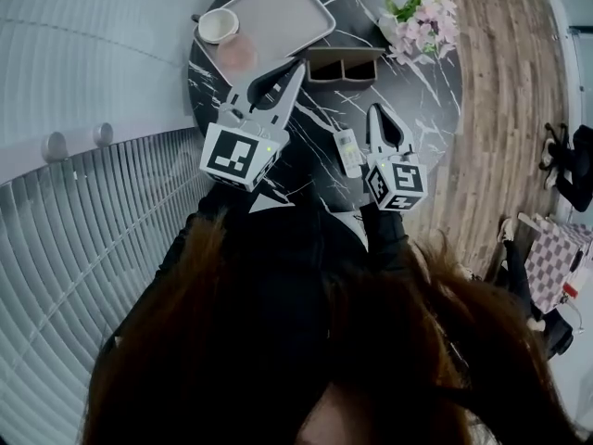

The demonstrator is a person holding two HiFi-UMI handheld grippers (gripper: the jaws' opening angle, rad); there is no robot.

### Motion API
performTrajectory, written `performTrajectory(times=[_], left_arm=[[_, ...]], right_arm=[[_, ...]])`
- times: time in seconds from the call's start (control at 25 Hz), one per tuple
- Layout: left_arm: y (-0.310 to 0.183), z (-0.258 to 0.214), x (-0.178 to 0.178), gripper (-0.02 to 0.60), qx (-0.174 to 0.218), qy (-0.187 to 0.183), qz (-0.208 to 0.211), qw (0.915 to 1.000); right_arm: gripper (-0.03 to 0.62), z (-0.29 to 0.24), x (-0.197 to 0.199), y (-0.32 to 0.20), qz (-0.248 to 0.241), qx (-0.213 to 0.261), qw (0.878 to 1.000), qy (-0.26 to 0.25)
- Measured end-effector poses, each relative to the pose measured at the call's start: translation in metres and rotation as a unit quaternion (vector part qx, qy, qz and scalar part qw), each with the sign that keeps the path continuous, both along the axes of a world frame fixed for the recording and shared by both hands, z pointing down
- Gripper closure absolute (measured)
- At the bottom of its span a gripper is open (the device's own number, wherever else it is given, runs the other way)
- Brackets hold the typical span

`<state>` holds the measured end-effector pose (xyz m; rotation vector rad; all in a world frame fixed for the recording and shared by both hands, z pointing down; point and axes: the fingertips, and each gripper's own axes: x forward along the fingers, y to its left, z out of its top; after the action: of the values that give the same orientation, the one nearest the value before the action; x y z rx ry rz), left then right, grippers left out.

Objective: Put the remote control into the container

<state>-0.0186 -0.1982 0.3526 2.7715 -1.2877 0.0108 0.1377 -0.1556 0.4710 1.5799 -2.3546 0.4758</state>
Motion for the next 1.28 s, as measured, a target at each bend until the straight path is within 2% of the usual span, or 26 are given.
performTrajectory(times=[0.16, 0.36, 0.4, 0.48, 0.56, 0.72, 1.0, 1.2, 1.28], left_arm=[[0.001, 0.004, -0.001, 0.566, -0.004, 0.001, 0.002, 1.0], [0.002, 0.006, 0.001, 0.565, -0.008, 0.001, 0.006, 0.9999], [0.002, 0.006, 0.001, 0.566, -0.007, 0.002, 0.006, 1.0], [0.002, 0.007, 0.0, 0.566, -0.009, 0.001, 0.007, 0.9999], [0.003, 0.008, -0.001, 0.565, -0.015, 0.0, 0.008, 0.9999], [0.005, 0.009, -0.003, 0.565, -0.018, -0.004, 0.009, 0.9998], [0.004, 0.01, -0.007, 0.565, -0.014, -0.006, 0.005, 0.9999], [0.003, 0.008, -0.007, 0.565, -0.009, -0.004, 0.005, 0.9999], [0.003, 0.008, -0.006, 0.565, -0.011, -0.003, 0.006, 0.9999]], right_arm=[[0.576, 0.06, -0.009, 0.023, -0.036, -0.069, 0.996, 0.034], [0.572, 0.122, -0.02, 0.05, -0.07, -0.152, 0.983, 0.071], [0.558, 0.131, -0.021, 0.054, -0.073, -0.165, 0.981, 0.077], [0.424, 0.146, -0.023, 0.06, -0.08, -0.191, 0.974, 0.087], [0.385, 0.155, -0.025, 0.063, -0.087, -0.211, 0.969, 0.097], [0.354, 0.17, -0.026, 0.064, -0.096, -0.231, 0.959, 0.135], [0.345, 0.188, -0.028, 0.066, -0.106, -0.263, 0.945, 0.162], [0.345, 0.185, -0.029, 0.066, -0.112, -0.265, 0.945, 0.155], [0.345, 0.179, -0.028, 0.064, -0.111, -0.258, 0.949, 0.147]])
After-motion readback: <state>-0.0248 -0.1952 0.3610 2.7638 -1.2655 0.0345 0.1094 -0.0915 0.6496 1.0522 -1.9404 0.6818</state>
